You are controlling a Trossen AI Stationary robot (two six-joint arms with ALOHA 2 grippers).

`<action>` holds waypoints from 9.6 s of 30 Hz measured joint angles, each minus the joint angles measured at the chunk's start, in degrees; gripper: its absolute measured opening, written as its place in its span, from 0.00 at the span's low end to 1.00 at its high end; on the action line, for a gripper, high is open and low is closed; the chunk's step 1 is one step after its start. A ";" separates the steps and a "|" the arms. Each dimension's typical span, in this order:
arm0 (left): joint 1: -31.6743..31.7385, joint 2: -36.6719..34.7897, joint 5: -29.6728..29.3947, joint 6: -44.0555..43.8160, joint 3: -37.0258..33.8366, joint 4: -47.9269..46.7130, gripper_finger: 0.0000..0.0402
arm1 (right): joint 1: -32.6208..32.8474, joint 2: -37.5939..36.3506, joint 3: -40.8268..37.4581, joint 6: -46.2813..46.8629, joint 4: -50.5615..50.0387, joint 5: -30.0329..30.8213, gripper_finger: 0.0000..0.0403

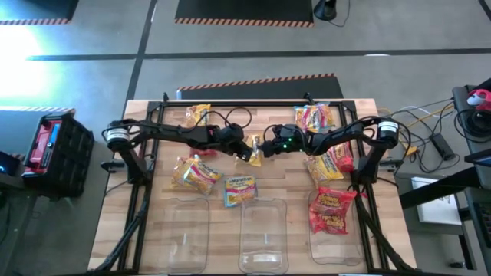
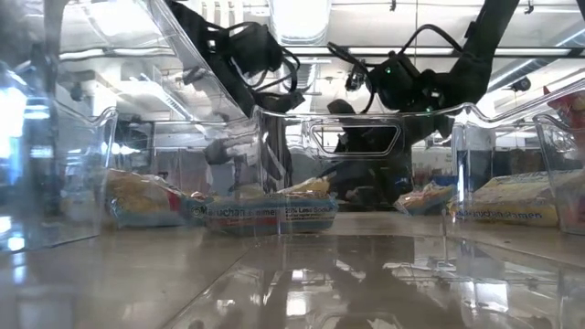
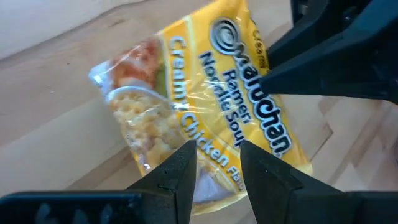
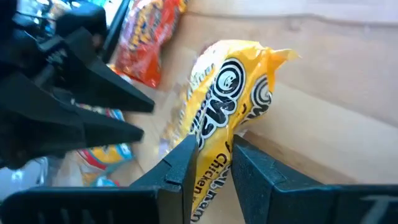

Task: Sort Maruchan noodles
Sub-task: Put the yellow noodle pack into the middle transparent bin

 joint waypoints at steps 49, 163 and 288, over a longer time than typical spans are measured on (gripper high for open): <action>-0.15 7.39 1.80 -4.49 -0.02 0.49 0.27 | -0.74 1.67 -0.07 3.89 -2.14 -6.47 0.50; -0.44 -5.29 -2.46 -16.45 -16.87 20.05 0.27 | 3.69 -28.57 0.83 -3.30 -23.01 -30.21 0.26; -3.05 8.31 -5.47 -19.48 -5.35 27.64 0.27 | -10.16 0.19 17.80 -30.03 -60.30 -7.98 0.33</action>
